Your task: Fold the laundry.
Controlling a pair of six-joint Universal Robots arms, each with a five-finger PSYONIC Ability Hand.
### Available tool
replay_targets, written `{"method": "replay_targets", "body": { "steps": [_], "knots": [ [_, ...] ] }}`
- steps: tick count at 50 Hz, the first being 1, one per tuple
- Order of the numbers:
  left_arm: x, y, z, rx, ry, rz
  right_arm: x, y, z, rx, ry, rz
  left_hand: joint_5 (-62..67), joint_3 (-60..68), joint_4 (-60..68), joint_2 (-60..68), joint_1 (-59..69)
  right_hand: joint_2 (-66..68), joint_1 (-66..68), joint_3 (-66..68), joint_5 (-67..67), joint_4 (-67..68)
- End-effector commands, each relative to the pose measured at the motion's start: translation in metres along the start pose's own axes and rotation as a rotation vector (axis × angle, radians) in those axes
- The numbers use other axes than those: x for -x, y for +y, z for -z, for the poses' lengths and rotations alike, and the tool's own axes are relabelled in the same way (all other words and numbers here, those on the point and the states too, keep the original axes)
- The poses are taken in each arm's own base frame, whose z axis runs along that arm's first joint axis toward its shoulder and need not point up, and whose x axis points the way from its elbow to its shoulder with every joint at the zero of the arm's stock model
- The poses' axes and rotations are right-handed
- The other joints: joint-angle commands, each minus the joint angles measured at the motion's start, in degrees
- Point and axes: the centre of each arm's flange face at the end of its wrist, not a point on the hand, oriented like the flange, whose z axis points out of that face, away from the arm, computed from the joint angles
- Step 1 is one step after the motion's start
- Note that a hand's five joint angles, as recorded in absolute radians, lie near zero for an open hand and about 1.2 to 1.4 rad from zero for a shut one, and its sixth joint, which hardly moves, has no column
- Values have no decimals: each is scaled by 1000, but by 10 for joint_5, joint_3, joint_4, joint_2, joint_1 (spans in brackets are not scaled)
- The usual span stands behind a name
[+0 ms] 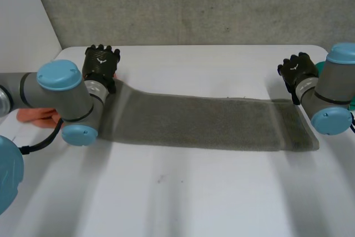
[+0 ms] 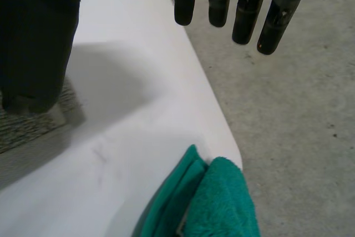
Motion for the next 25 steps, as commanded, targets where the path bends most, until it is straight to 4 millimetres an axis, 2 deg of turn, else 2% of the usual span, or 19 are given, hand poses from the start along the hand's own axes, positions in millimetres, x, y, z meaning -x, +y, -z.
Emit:
{"method": "replay_targets", "body": {
  "steps": [1,3,4,6,7,8,9,12,16,20,25],
  "knots": [
    [-3,-3,17,34,-13,-36,-40,-26,17,-51,96,-130,-56,-65,-57,-56,-28,-36,-16,-33,-43,-40],
    [-1,-5,23,45,-14,-36,-54,-38,29,-70,113,-163,-59,-68,-61,-59,-32,-36,-16,-33,-43,-40],
    [0,-7,28,49,-12,-35,-64,-46,43,-79,117,-192,-61,-70,-62,-61,-33,-36,-16,-33,-43,-40],
    [5,-16,42,52,-5,-34,-68,-48,57,-62,98,-218,-69,-78,-71,-69,-42,-36,-16,-33,-43,-40],
    [7,-19,49,55,0,-33,-70,-44,70,-26,71,-241,-69,-78,-71,-69,-42,-36,-16,-33,-43,-40],
    [8,-21,51,54,2,-33,-72,-39,76,0,56,-250,-71,-80,-72,-71,-43,-36,-16,-33,-43,-40],
    [8,-22,62,65,13,-34,-72,-33,83,32,35,-258,-73,-81,-74,-73,-45,-36,-16,-33,-43,-40],
    [9,-24,79,85,28,-34,-60,-12,105,143,-84,-287,-76,-85,-77,-76,-49,-36,-16,-33,-43,-40],
    [9,-23,98,103,51,-21,-33,10,130,243,-239,-341,-78,-87,-79,-78,-50,-15,5,-13,-22,-19],
    [6,-20,106,109,75,9,-21,25,142,234,-287,-393,-78,-87,-79,-78,-50,51,70,53,44,47],
    [5,-19,106,90,71,22,-8,39,143,206,-274,-402,-78,-87,-79,-78,-50,143,163,146,136,139]
  ]
}}
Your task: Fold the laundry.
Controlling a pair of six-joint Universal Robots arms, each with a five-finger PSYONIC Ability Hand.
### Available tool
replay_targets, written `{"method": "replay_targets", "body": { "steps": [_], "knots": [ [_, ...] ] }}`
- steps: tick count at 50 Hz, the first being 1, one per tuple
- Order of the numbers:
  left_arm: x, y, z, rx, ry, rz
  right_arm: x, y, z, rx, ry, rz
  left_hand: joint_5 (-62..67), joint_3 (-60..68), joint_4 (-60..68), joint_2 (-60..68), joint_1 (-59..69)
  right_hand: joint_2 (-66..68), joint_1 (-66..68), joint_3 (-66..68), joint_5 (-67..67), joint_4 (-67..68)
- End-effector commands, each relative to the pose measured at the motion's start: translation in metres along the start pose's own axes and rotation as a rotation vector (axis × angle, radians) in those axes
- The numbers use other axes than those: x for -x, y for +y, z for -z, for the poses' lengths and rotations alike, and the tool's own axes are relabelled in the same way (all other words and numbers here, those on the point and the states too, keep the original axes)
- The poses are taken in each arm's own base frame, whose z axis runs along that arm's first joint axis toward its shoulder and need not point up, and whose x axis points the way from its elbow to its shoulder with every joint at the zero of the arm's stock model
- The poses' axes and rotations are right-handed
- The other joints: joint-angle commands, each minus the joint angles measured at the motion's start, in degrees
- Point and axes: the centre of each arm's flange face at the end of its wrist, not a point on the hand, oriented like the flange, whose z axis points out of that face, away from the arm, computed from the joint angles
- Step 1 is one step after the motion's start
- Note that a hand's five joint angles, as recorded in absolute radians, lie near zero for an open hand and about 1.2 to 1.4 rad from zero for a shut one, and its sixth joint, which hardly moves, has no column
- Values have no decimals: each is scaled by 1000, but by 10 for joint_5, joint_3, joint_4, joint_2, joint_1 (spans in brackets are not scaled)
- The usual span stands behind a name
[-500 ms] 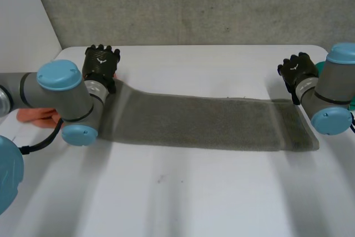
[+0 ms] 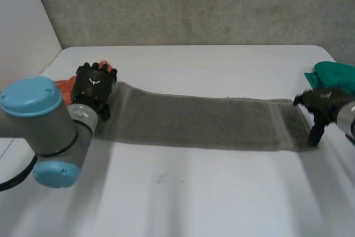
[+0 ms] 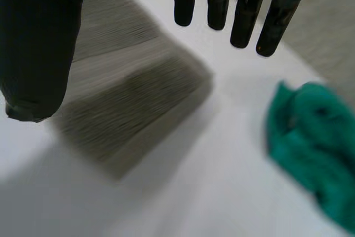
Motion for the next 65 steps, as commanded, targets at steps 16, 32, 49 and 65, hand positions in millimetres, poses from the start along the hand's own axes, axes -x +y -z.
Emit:
{"method": "replay_targets", "body": {
  "steps": [16,32,49,65],
  "knots": [
    [-4,6,7,-12,16,31,14,55,-31,-61,40,-3,-22,-20,-18,-14,-16,652,680,651,646,654],
    [7,-10,13,-46,-11,37,-96,76,-12,60,335,236,-24,-22,-19,-16,-18,652,680,651,646,654],
    [40,-25,25,-82,-89,49,111,-90,24,-591,-136,415,-24,-22,-19,-16,-18,652,680,651,646,654],
    [32,-16,30,-53,-64,45,300,-72,34,-710,-544,535,-24,-22,-19,-16,-18,567,596,567,562,570]
  ]
}}
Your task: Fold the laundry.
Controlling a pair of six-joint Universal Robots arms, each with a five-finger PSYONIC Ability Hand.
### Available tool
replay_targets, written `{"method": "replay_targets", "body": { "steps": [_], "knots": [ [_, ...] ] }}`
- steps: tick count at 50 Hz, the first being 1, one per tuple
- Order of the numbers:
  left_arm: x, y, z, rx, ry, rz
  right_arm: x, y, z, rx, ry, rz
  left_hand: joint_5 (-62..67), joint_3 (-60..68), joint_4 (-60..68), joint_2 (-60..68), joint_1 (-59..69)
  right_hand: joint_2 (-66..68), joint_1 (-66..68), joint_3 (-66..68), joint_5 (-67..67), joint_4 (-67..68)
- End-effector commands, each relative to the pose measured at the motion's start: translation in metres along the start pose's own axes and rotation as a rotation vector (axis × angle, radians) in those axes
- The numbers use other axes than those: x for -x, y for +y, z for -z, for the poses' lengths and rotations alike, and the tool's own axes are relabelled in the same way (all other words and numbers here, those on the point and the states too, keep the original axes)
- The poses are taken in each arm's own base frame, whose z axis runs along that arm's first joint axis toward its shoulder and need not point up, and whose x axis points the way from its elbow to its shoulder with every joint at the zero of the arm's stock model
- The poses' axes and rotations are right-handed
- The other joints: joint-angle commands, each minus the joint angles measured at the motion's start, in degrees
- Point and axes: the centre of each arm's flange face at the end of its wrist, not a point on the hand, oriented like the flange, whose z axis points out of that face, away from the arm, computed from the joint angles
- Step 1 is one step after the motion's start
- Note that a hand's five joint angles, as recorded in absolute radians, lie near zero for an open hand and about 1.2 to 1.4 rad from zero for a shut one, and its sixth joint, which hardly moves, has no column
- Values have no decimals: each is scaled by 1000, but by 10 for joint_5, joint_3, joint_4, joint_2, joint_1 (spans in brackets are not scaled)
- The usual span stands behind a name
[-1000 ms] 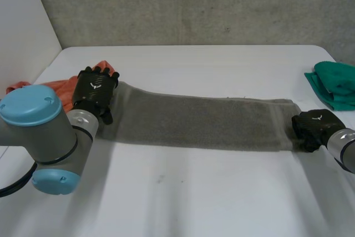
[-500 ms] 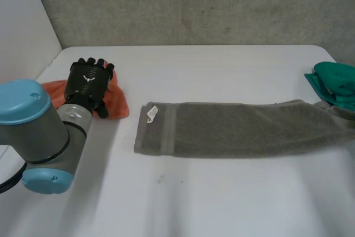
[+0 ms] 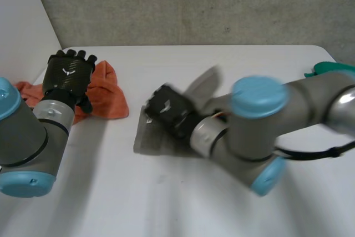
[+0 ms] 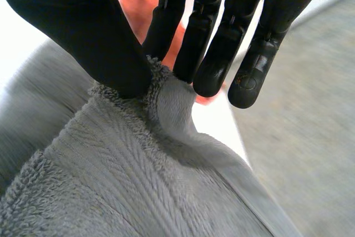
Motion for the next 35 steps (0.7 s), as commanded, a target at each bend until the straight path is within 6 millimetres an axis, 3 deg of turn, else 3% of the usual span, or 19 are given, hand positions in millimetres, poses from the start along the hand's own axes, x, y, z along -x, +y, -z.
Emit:
{"method": "replay_targets", "body": {
  "steps": [1,2,4,7,9,14,20,24,27,29,35],
  "knots": [
    [-6,3,1,7,19,-3,44,6,-22,1,-74,-9,-24,-22,-19,-16,-18,-121,-7,-124,-113,-129],
    [-6,2,1,1,18,-2,39,5,-23,9,-45,-24,-24,-22,-19,-16,-18,-386,-271,-389,-378,-393],
    [-8,-1,-1,-8,20,-1,29,1,-22,27,4,-52,-25,-23,-21,-18,-19,-574,-460,-578,-567,-582],
    [-22,-6,0,-32,60,1,-4,-2,-14,83,143,-153,-24,-22,-19,-16,-18,-574,-460,-578,-567,-582],
    [-33,-11,1,-49,87,2,-31,10,-3,137,241,-260,-24,-22,-19,-16,-18,-574,-460,-578,-567,-582],
    [-68,-26,9,-103,182,5,-61,31,30,220,315,-427,-24,-22,-19,-16,-18,-574,-460,-578,-567,-582],
    [-107,-33,19,-143,297,17,-57,65,63,387,299,-513,-24,-22,-19,-16,-18,-574,-460,-578,-567,-582],
    [-129,-25,17,-136,343,10,-50,98,82,495,303,-554,-15,-13,-11,-7,-9,-574,-460,-578,-567,-582],
    [-140,-16,9,-121,355,4,-47,110,88,519,310,-565,-9,-7,-4,-1,-2,-570,-456,-574,-563,-578],
    [-146,-10,5,-111,363,-1,-48,119,90,516,329,-559,-7,-5,-3,1,-1,-500,-385,-503,-492,-507],
    [-160,15,-9,-54,374,-28,-53,128,94,498,369,-545,1,4,6,9,8,-439,-324,-442,-431,-447]
  ]
}}
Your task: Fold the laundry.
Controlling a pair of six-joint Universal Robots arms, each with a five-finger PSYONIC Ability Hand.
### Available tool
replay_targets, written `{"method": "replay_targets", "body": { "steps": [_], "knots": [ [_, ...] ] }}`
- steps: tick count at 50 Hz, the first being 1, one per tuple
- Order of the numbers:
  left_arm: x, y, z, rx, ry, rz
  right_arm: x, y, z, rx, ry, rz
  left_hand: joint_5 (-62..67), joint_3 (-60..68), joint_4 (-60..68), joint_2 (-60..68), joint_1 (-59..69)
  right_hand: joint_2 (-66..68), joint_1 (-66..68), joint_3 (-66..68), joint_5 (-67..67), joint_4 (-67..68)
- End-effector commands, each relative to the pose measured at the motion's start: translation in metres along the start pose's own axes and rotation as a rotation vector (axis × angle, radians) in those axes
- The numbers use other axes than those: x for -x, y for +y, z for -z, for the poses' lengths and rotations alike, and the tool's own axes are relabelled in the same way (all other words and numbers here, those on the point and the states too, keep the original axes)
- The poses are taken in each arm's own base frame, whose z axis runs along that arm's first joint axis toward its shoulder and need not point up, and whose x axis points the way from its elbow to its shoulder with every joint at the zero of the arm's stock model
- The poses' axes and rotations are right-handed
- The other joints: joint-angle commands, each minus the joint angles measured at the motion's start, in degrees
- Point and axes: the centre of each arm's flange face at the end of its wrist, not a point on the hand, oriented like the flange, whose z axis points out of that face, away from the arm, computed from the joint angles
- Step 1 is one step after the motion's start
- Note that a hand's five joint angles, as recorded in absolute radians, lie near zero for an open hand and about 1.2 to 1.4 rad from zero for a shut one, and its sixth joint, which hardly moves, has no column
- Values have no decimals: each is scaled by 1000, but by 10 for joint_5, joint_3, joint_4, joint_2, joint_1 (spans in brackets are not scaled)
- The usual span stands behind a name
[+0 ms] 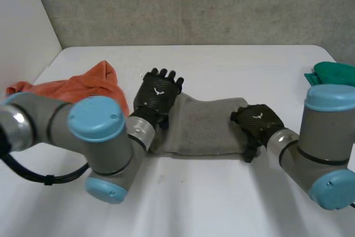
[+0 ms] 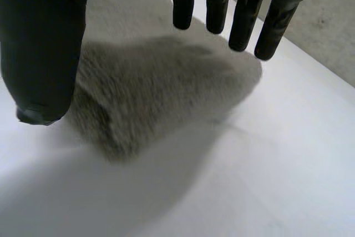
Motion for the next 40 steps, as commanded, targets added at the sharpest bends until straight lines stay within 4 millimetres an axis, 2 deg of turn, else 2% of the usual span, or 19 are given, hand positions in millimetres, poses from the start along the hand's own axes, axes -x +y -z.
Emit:
{"method": "replay_targets", "body": {
  "steps": [1,11,15,19,23,24,27,28,34,40],
  "knots": [
    [-8,29,-18,67,6,-15,-9,8,-4,-30,33,5,3,5,8,11,9,65,94,66,63,68],
    [6,37,-16,139,-114,-41,-8,8,-4,-35,30,-8,5,7,9,13,11,66,96,68,64,70],
    [6,42,-11,177,-126,-71,-8,8,-4,-41,19,-9,1,4,6,9,8,110,140,111,108,113],
    [1,51,2,243,-91,-150,-8,8,-4,-42,18,-9,-4,-2,1,4,3,190,220,192,189,194],
    [2,54,12,278,-78,-215,-8,9,-5,-42,16,-10,-5,-3,-1,3,1,357,387,358,355,360],
    [2,55,14,287,-83,-223,-7,9,-4,-45,14,-8,-5,-3,-1,3,1,452,482,453,450,456],
    [9,47,20,289,-112,-228,-5,11,-3,-41,8,5,-7,-5,-3,1,-1,612,642,613,610,616],
    [14,39,22,276,-129,-221,-6,12,-3,-38,8,6,-10,-8,-6,-2,-4,631,660,632,629,634],
    [28,9,38,220,-159,-189,-1,19,4,-7,-7,46,-17,-15,-13,-9,-11,631,661,632,629,634],
    [40,-21,56,145,-192,-77,-25,19,21,3,50,150,-19,-17,-14,-11,-13,631,661,632,629,634]
  ]
}}
